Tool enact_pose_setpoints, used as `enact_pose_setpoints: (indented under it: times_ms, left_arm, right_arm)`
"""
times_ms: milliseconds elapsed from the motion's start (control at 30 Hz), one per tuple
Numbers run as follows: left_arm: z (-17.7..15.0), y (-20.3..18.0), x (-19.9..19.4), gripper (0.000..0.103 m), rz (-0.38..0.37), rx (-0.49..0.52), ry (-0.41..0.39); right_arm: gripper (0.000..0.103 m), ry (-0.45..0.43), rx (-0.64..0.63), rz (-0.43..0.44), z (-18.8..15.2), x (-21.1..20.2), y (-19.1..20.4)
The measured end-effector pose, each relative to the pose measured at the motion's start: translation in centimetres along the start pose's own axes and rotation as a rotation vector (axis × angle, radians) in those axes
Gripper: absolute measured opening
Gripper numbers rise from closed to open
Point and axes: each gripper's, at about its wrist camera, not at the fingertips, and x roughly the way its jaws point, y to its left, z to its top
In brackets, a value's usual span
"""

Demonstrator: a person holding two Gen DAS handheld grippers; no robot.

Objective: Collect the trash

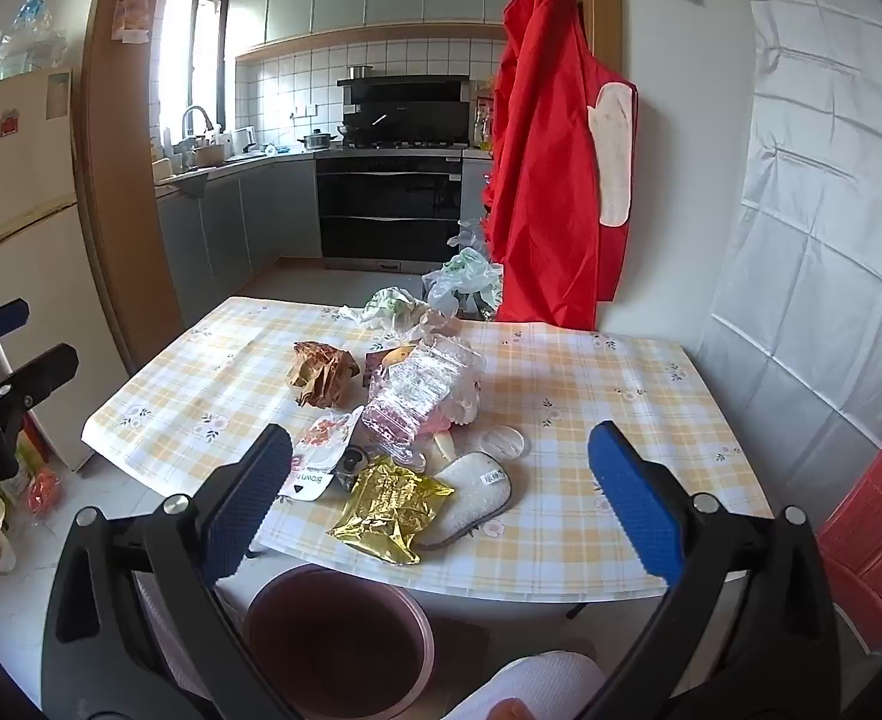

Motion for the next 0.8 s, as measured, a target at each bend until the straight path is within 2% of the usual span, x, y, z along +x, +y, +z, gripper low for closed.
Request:
enact_pose_setpoints:
  times_ms: [233,467,533,800]
  left_arm:
    - [0.0,-0.3,-0.5,0.097,0.002,0.009,-0.006]
    - [-1.5,-2.4,-0.8,0.097,0.001,0.011,0.001]
    - [-0.4,-0.4,0.3,0.097,-0.009,-0.014,0.022]
    - [-0.5,-0.3,0.3,0.097,-0.012,-0.015,0.023]
  right_arm:
    - [0.097,-0.003,-0.002,-0.003,0.0,0.0,0.0]
    - [0.097,-0.002,0.002,-0.002,0.1,-0.2,0.1]
    - [0.097,-0.002,0.003,-0.002,0.1,-0.2,0.1]
    - [0.097,-0.001,0.005,-0.001,0.0,-0.2,0.1]
